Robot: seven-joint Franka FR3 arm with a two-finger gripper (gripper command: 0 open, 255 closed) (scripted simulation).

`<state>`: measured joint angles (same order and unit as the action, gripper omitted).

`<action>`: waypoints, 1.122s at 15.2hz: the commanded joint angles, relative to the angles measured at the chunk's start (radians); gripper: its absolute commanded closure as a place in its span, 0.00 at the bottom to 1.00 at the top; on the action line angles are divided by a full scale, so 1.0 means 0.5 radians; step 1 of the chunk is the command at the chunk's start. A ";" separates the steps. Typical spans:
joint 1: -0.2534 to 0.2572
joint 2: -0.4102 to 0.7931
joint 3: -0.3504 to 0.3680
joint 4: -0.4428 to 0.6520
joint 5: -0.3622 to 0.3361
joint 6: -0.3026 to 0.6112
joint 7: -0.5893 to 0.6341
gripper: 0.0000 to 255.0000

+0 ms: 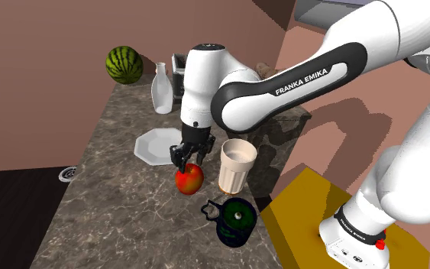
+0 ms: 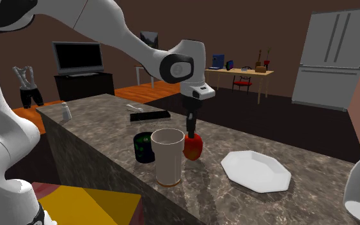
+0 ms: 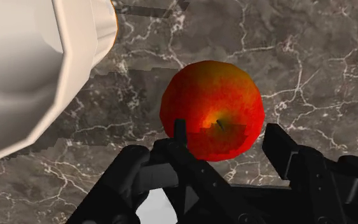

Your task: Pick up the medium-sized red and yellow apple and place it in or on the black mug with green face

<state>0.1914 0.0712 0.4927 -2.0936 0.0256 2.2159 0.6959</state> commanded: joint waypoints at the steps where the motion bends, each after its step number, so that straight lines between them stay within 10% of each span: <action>1: 0.000 0.000 0.000 0.000 0.000 0.000 0.000 1.00; 17: -0.009 -0.093 -0.001 0.124 0.048 -0.207 -0.026 1.00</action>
<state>0.1882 0.0347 0.4930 -2.0351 0.0443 2.1252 0.6870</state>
